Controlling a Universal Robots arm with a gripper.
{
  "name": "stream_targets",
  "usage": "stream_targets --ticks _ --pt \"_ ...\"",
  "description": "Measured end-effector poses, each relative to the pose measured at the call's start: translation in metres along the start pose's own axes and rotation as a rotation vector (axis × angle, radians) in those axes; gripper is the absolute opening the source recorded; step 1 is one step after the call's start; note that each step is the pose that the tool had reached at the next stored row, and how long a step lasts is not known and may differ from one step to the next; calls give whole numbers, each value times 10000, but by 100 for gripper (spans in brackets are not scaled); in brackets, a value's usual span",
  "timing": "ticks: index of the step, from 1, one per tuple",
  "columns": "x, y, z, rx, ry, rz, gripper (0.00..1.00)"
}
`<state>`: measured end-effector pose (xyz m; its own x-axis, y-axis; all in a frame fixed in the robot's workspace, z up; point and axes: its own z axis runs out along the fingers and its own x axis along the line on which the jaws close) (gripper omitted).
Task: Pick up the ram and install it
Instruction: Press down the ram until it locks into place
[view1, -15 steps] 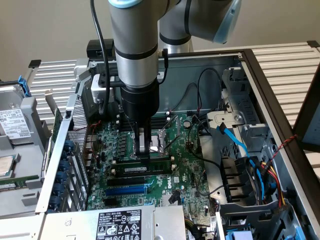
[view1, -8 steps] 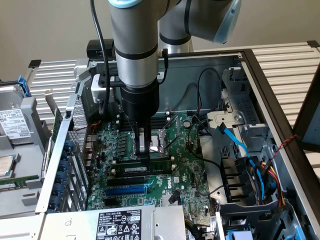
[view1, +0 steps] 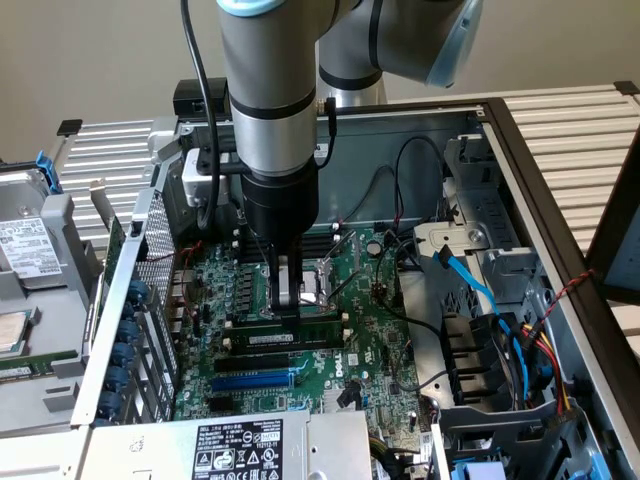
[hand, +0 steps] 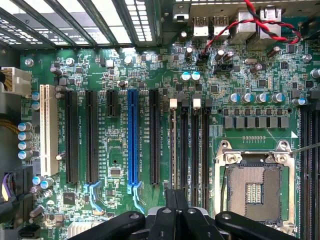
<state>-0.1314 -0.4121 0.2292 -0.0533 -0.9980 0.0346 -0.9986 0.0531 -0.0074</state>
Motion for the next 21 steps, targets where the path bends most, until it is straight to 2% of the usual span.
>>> stream_targets --ticks 21 --pt "10 -1 2 1 0 0 10"
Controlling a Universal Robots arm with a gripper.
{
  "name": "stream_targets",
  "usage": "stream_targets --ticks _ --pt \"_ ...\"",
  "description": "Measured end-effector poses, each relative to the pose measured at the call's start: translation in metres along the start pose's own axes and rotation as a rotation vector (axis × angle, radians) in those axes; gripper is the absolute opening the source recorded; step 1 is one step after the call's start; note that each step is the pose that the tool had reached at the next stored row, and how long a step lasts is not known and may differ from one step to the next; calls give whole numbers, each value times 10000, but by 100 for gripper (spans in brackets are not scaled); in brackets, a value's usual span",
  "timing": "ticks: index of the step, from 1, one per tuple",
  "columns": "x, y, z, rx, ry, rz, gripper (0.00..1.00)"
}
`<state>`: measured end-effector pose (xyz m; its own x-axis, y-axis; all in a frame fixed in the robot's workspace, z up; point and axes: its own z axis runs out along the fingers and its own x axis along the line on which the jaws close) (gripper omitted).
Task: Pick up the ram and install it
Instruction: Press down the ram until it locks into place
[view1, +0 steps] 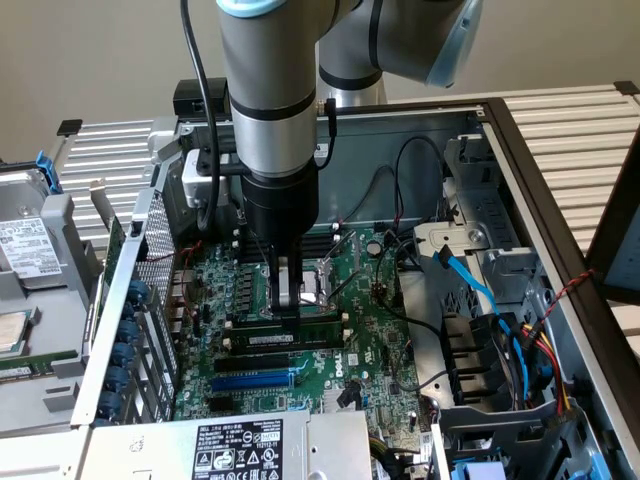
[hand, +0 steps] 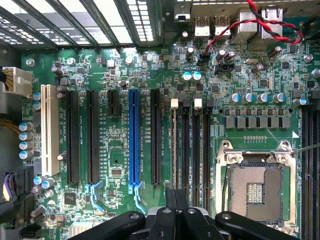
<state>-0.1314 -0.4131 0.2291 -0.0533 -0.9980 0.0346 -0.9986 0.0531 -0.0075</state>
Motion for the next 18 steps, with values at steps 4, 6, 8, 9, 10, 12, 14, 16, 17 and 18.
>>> stream_targets --ticks 4,6,8,9,10,12,14,16,17,18 --pt "0 0 0 0 0 0 10" --pt "0 0 0 0 1 0 10" --pt "0 0 0 -1 0 0 10" --pt "0 0 0 -1 1 0 10" --pt "0 0 0 -2 3 0 10" --pt "0 0 8 -2 4 0 10" --pt "0 1 26 -2 4 0 10" --pt "0 1 40 -6 12 -1 10" --pt "0 1 46 -6 14 -1 10" --pt "-1 1 48 -5 16 0 10"
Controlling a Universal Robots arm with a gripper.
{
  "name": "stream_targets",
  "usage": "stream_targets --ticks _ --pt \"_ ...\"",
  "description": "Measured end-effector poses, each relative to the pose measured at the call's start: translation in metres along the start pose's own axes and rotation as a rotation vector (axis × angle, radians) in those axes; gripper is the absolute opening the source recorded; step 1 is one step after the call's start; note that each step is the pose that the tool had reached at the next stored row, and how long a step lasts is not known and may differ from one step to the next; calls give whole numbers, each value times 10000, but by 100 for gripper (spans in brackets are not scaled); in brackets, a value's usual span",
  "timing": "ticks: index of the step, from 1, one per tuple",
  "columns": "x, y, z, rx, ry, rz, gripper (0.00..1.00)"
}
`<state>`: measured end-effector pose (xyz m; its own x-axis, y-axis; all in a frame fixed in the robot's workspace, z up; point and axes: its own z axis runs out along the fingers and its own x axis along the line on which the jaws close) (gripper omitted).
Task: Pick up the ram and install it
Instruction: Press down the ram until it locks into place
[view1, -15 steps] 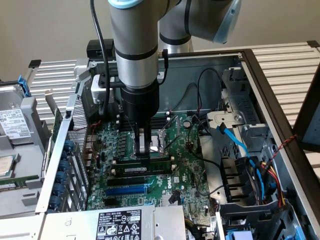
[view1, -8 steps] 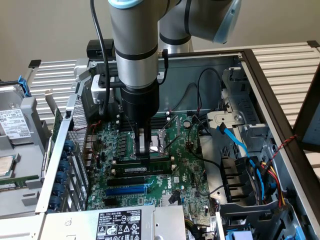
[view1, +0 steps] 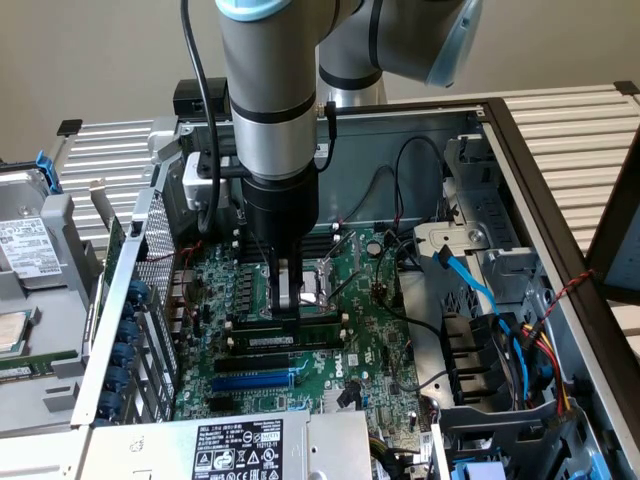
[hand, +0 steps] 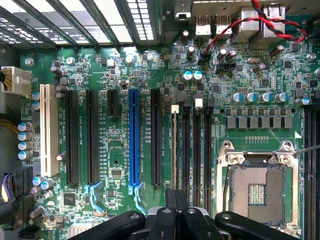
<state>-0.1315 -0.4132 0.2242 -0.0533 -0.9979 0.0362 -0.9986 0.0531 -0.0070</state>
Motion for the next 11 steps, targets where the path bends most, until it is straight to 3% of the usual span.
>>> stream_targets --ticks 11 --pt "-2 -1 -12 4 -7 1 10"
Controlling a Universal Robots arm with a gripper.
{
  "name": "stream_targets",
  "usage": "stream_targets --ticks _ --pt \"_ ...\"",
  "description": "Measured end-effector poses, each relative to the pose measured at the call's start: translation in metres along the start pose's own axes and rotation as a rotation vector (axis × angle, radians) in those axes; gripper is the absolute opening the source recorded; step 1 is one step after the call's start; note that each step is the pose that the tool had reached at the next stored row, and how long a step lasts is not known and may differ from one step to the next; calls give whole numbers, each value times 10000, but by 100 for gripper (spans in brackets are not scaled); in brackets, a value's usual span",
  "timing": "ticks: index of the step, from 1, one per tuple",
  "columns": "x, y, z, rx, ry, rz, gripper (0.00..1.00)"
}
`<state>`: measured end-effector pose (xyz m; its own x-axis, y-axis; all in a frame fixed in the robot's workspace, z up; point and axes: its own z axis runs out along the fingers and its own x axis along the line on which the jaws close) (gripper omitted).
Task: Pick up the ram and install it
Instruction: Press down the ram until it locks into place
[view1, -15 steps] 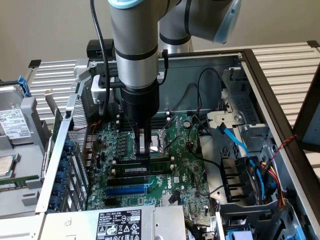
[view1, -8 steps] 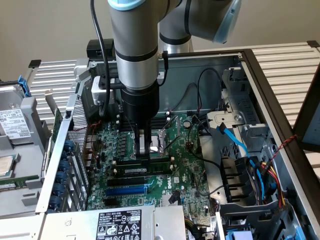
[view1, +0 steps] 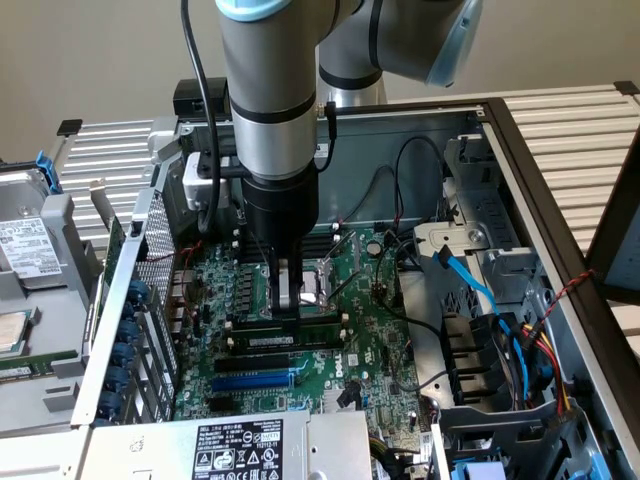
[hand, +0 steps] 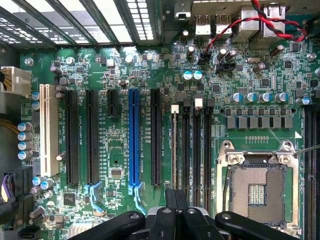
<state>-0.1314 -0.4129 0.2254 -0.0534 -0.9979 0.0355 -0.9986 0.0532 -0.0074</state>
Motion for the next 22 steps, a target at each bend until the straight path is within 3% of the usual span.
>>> stream_targets --ticks 2,10,22 --pt "0 -2 -49 17 -19 0 10" --pt "10 -1 -251 2 0 -1 10" --pt "11 -1 -260 -6 -123 0 10"
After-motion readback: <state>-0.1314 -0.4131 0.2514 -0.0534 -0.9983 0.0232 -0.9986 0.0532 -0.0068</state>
